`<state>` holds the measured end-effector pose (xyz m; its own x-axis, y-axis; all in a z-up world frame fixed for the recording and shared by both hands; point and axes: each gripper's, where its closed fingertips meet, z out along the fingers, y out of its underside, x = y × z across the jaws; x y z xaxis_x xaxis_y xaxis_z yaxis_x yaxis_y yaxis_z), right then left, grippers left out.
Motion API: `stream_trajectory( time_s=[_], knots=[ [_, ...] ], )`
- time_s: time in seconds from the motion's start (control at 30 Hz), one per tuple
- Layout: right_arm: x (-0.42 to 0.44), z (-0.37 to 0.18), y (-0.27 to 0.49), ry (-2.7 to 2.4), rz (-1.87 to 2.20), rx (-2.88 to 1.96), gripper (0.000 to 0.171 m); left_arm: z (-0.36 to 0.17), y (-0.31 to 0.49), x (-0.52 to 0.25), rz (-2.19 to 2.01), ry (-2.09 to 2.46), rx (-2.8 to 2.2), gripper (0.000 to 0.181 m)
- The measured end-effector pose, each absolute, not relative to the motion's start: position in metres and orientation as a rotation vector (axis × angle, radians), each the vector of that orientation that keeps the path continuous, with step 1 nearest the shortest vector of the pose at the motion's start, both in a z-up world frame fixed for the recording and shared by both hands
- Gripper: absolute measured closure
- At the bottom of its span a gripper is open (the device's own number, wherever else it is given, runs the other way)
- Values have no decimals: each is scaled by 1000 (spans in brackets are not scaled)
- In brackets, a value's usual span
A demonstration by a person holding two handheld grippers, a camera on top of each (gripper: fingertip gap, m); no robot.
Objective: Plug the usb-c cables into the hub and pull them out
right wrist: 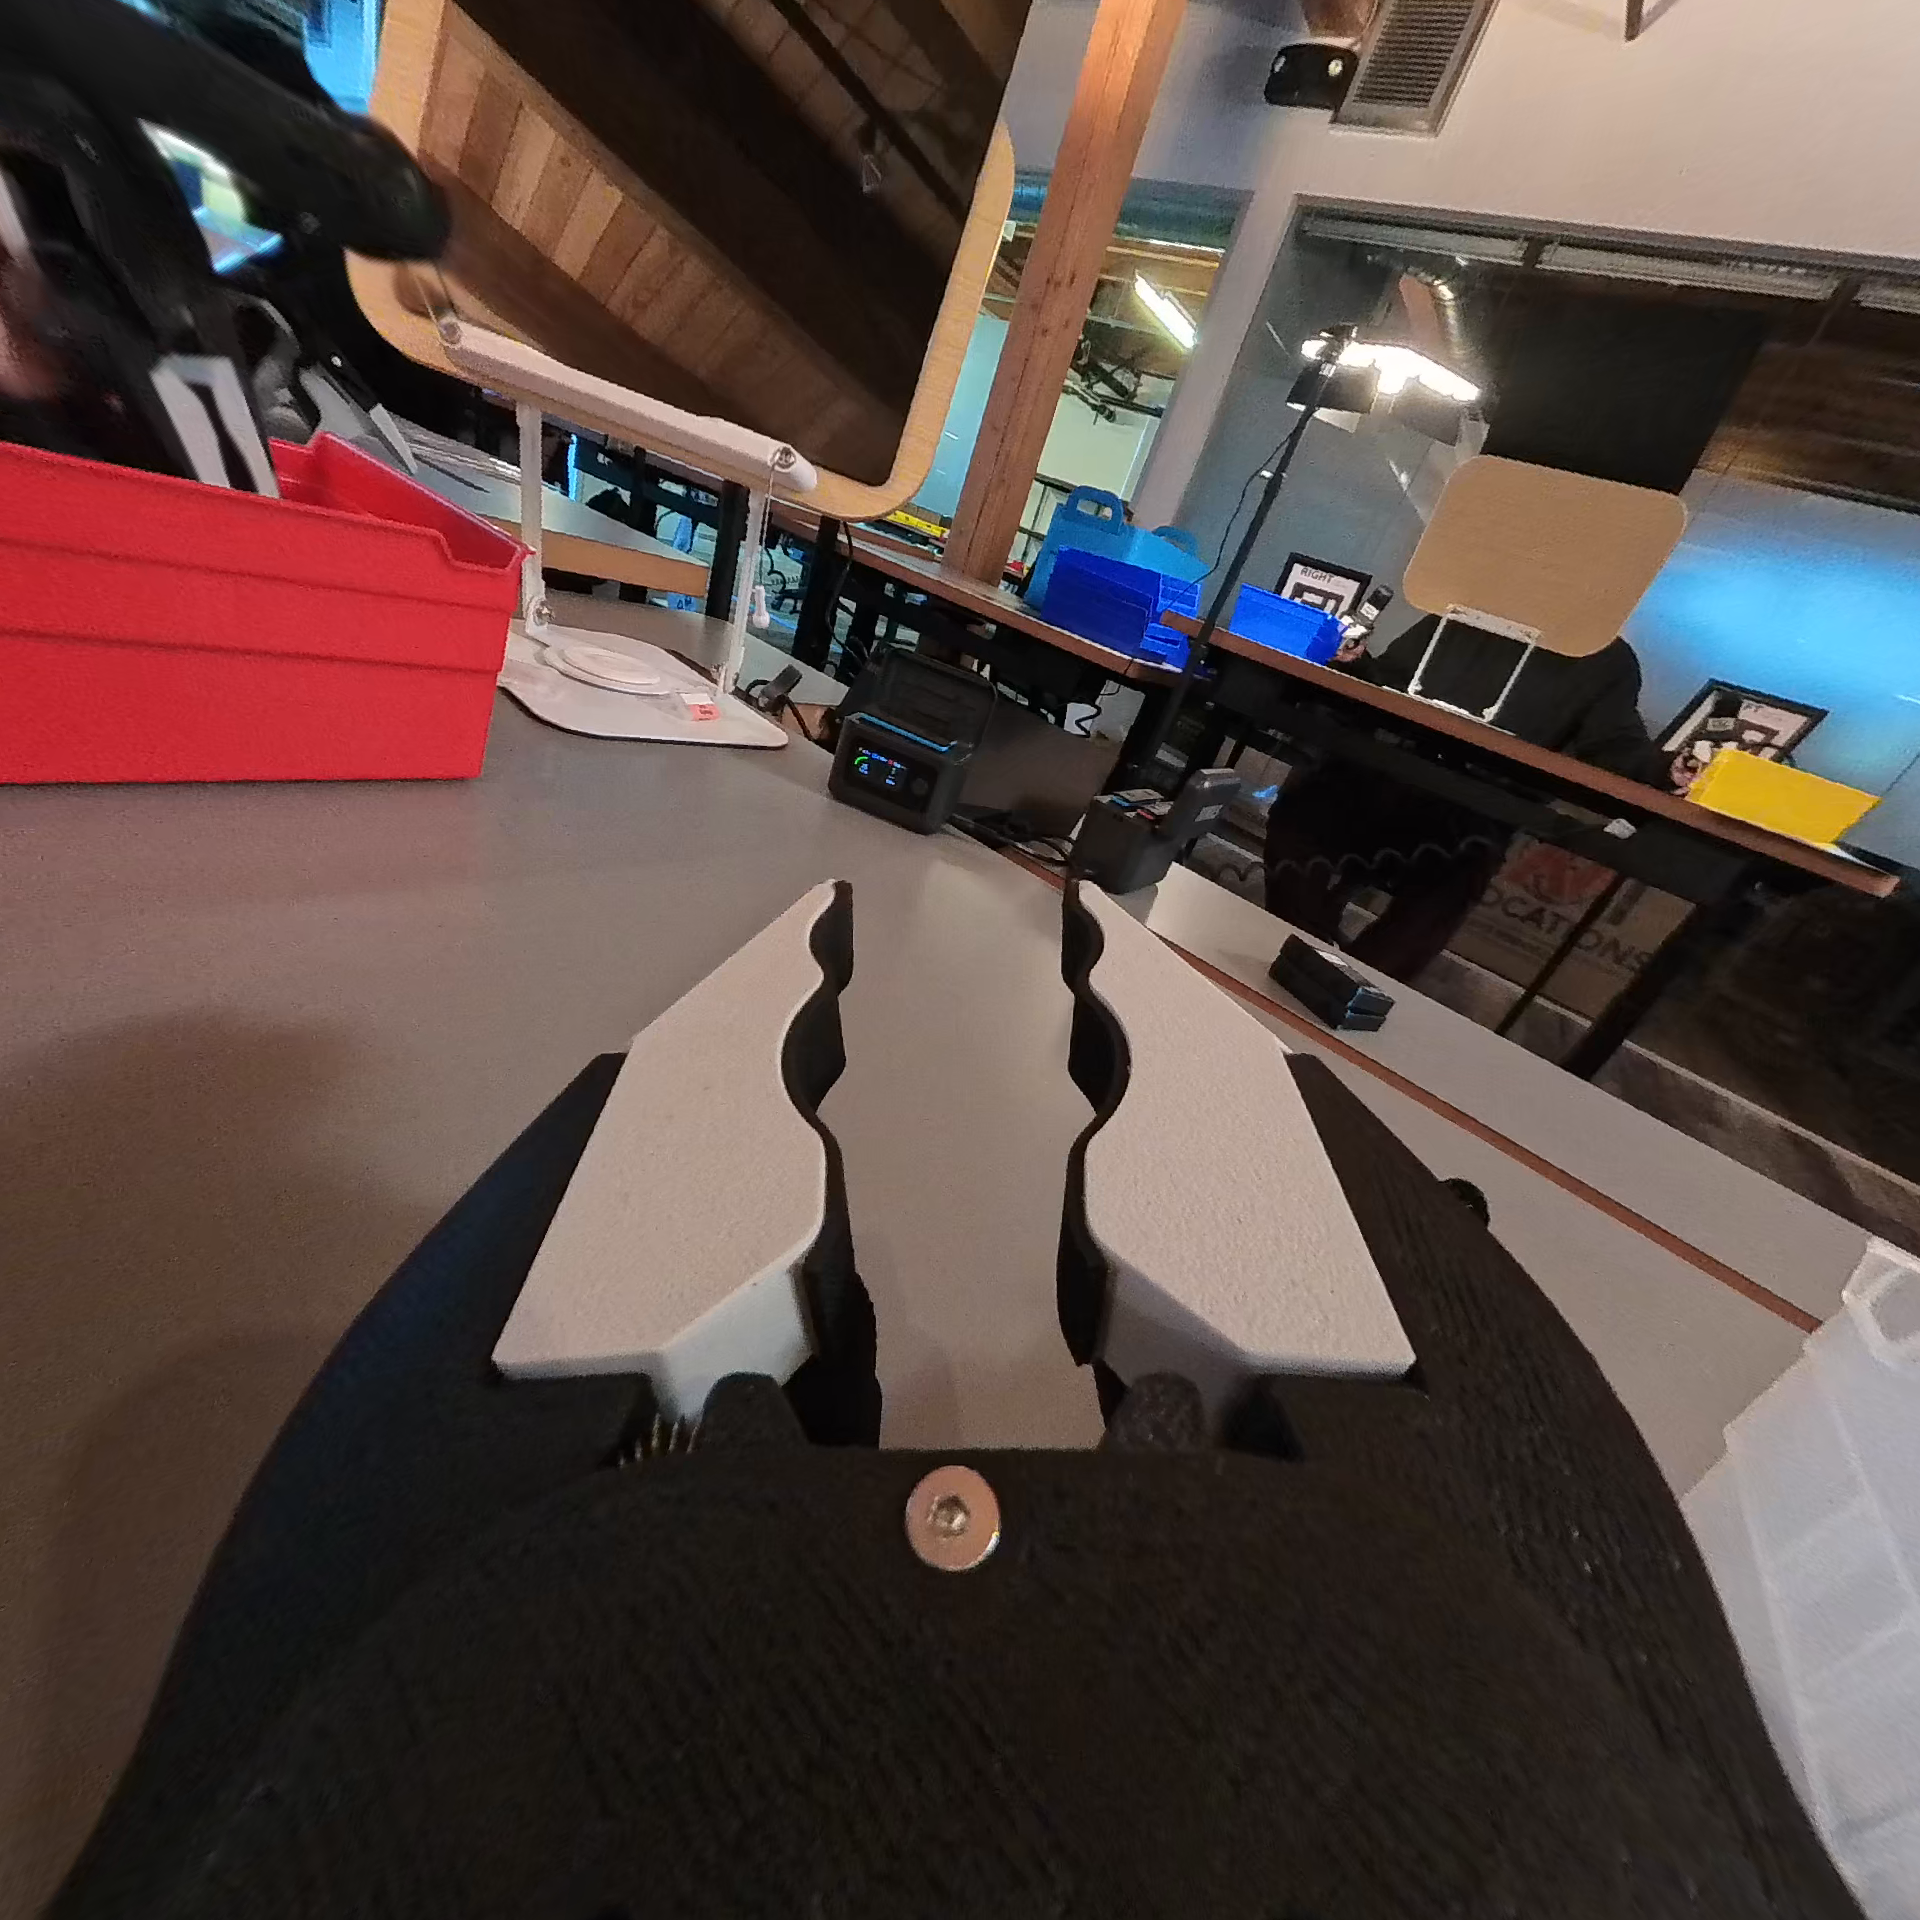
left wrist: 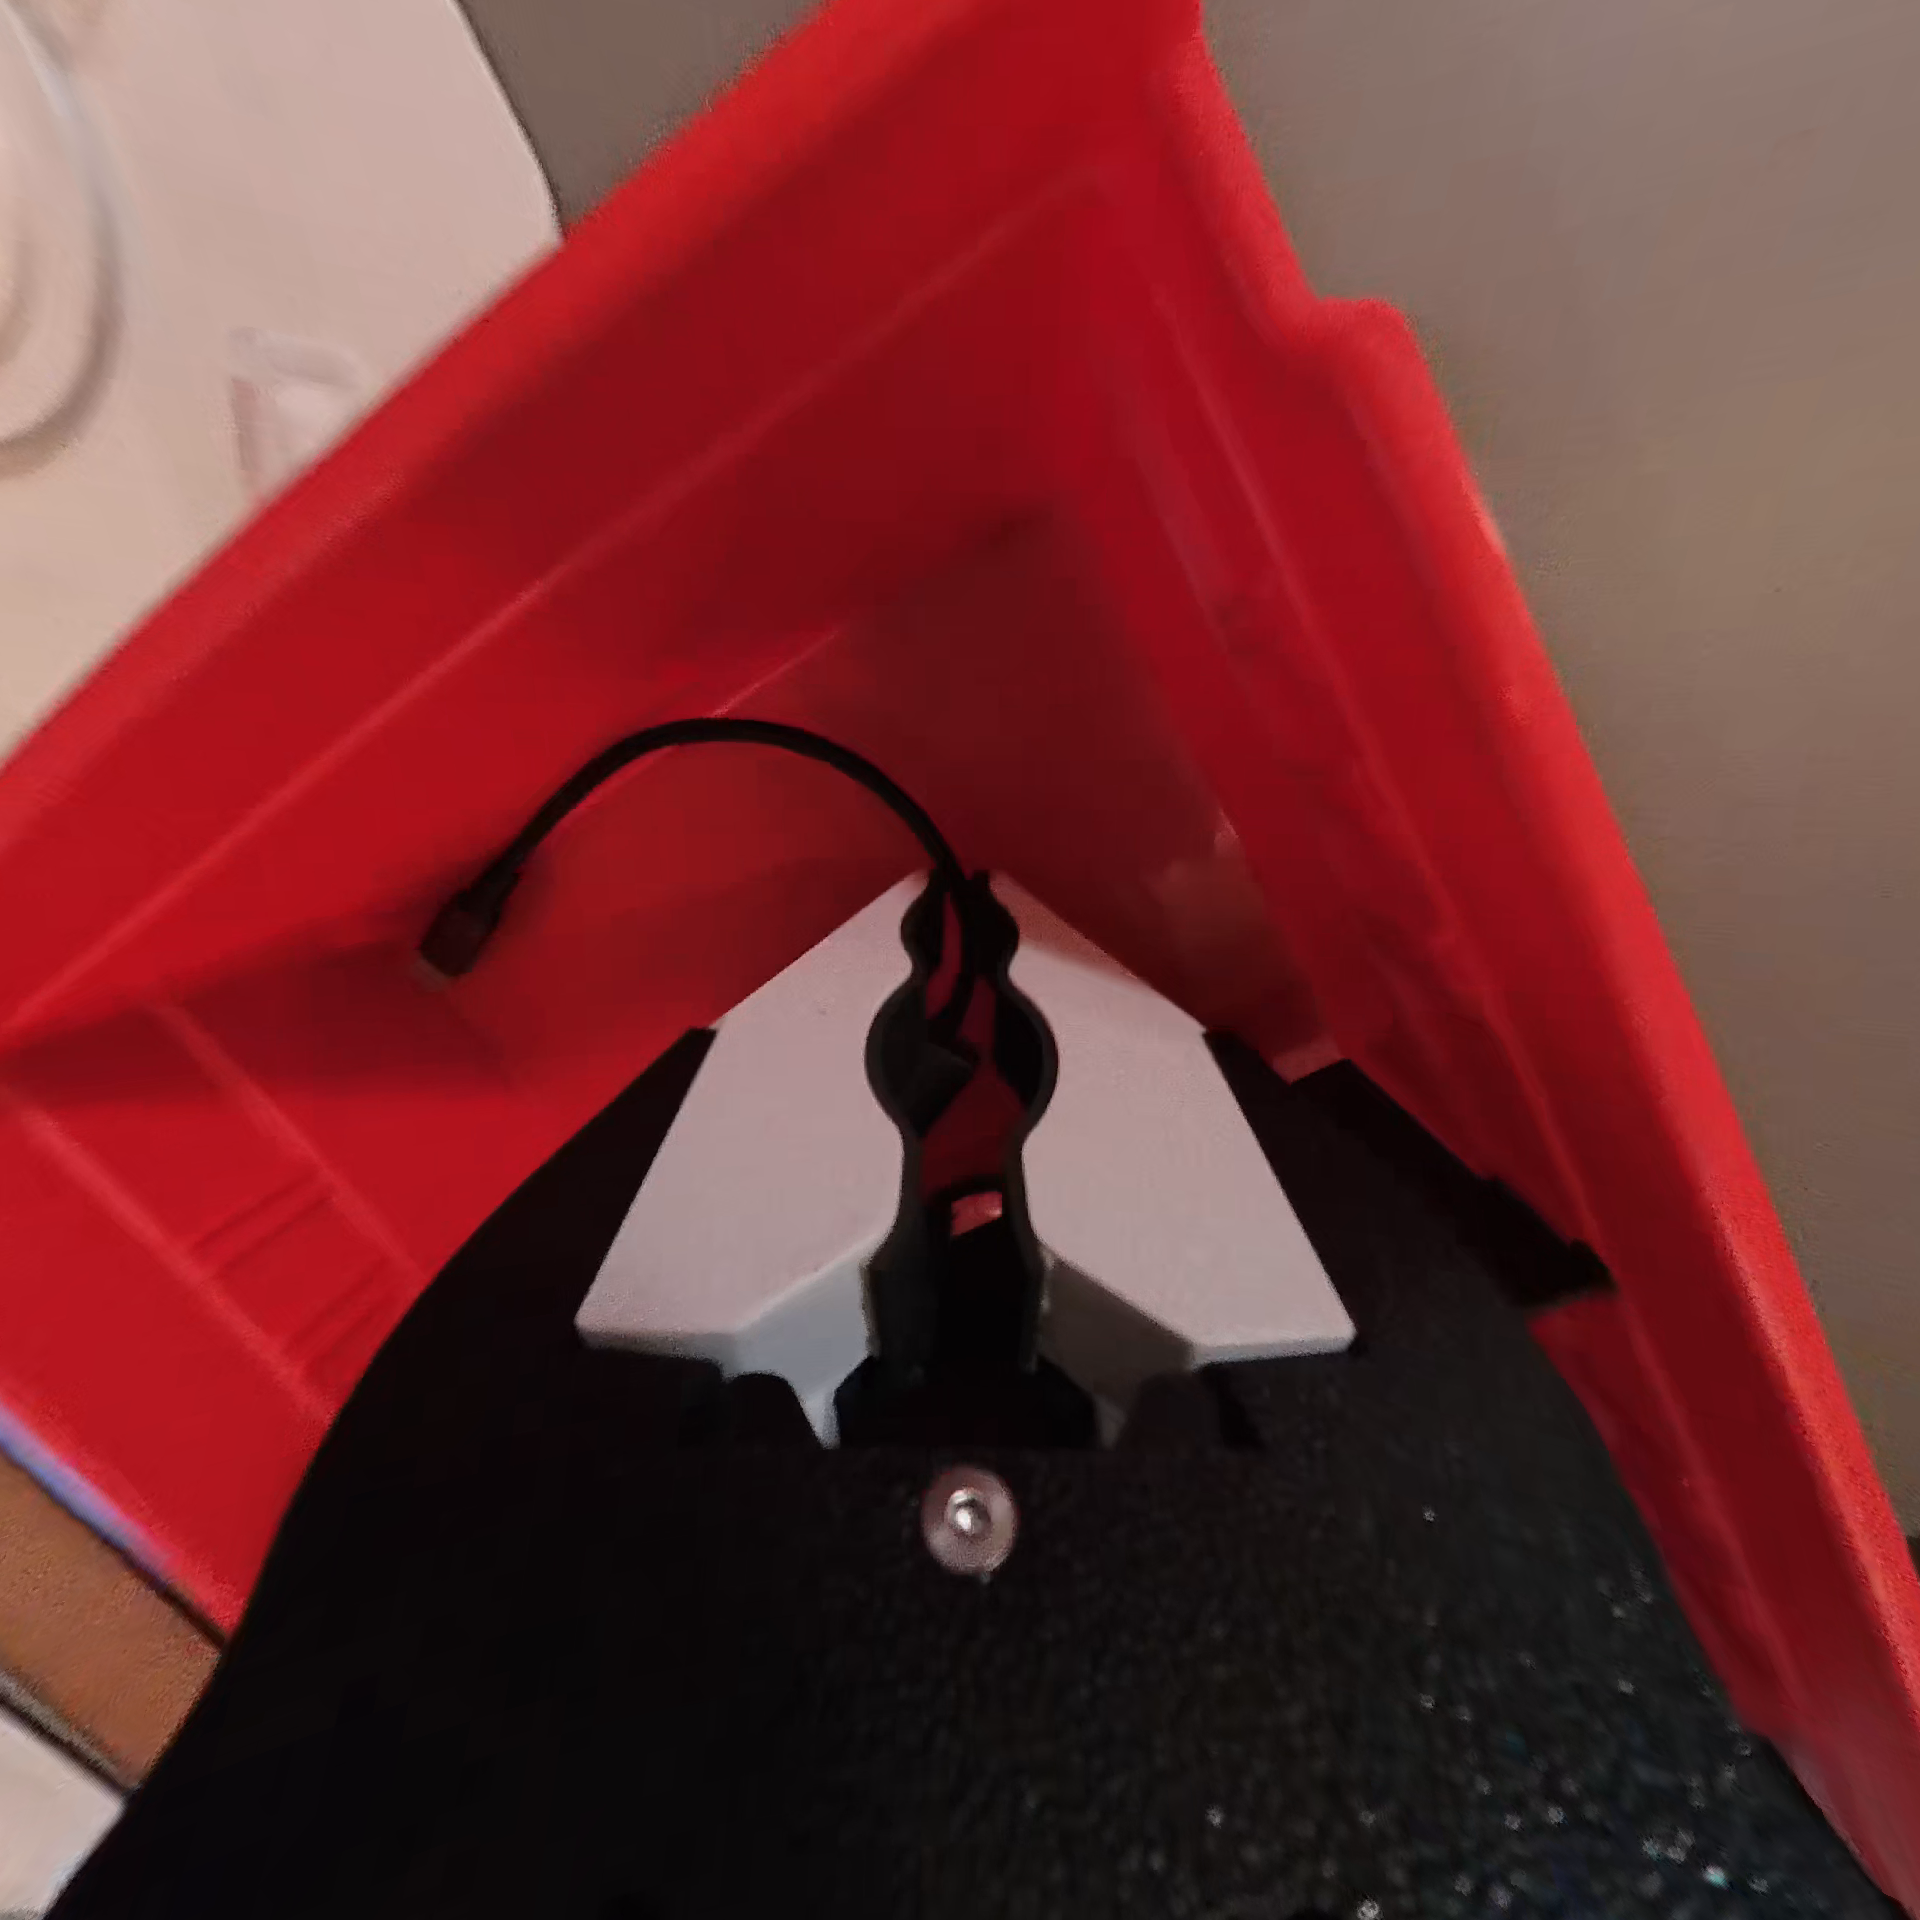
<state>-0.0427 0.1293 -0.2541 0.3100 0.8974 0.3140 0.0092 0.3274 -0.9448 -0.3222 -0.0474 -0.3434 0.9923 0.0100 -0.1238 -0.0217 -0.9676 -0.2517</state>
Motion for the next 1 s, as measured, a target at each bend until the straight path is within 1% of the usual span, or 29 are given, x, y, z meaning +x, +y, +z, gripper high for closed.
stream_trajectory(
  time_s=[0.03,0.3,0.47,0.57,0.67,0.73,0.8,0.93,1.0],
  knots=[
    [-43,-254,130,-1086,766,-1068,133,-335,-48,-325,213,7,-2852,178],
    [-46,-254,130,-1090,764,-1067,133,-274,-62,-326,306,-48,-2658,180],
    [-46,-252,130,-1082,762,-1063,134,-203,-58,-322,407,-54,-2347,179],
    [-45,-250,131,-1072,754,-1055,134,-160,-45,-279,392,73,-2156,180],
    [-41,-247,134,-1054,736,-1049,134,-138,-30,-214,371,264,-2037,180],
    [-38,-245,137,-1037,728,-1047,134,-140,-20,-172,392,387,-1996,181],
    [-35,-243,140,-1019,721,-1051,134,-153,-12,-137,440,479,-1976,181],
    [-27,-241,149,-981,690,-1071,135,-202,5,-66,379,623,-1965,181],
    [-20,-245,164,-936,612,-1140,140,-232,14,-47,396,697,-1982,181]
  ],
)
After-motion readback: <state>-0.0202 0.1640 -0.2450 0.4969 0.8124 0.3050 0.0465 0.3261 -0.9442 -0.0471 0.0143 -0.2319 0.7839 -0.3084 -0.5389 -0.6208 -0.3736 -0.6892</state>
